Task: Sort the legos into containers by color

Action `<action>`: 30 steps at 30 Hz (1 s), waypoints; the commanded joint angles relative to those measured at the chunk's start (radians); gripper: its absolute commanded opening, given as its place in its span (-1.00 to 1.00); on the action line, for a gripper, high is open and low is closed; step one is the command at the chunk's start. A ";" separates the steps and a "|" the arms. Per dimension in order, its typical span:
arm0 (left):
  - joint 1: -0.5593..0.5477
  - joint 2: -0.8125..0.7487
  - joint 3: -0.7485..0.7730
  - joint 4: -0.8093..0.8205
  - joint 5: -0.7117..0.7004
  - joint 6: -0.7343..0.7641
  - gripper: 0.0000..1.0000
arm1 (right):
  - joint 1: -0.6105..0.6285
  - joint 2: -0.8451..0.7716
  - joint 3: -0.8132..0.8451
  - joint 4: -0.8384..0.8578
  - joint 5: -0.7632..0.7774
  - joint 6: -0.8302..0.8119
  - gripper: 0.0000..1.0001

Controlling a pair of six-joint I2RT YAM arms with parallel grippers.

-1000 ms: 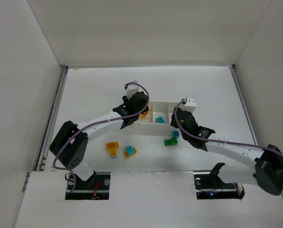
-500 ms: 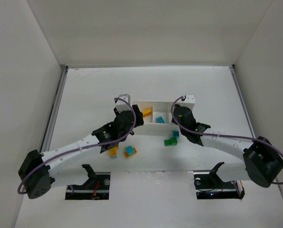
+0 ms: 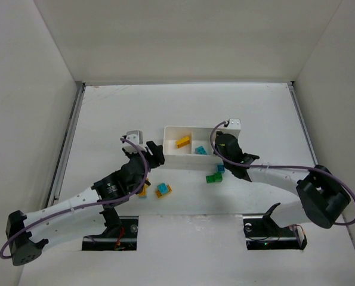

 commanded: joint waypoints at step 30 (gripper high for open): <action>-0.262 0.335 0.026 0.160 0.181 -0.147 0.08 | 0.291 -0.343 -0.193 -0.397 0.050 0.487 0.35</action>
